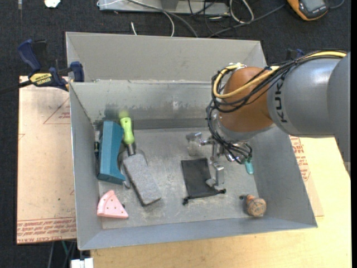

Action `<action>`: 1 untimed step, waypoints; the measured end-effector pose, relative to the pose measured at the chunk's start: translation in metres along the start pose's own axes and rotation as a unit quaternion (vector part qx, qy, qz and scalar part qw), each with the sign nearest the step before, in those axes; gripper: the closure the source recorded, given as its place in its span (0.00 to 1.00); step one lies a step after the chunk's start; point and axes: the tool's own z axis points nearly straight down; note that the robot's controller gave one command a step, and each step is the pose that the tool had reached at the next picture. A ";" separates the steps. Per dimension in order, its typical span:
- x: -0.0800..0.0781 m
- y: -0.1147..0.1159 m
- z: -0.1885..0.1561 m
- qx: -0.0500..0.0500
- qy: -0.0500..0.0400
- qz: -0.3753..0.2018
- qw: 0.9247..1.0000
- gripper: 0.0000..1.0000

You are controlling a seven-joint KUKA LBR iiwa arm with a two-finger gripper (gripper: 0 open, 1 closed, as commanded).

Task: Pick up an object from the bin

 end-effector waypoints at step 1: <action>0.017 0.021 -0.002 -0.002 0.005 -0.048 0.999 1.00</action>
Offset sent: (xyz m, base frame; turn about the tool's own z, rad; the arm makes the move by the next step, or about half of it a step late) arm 0.0000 0.0000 0.0000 0.0000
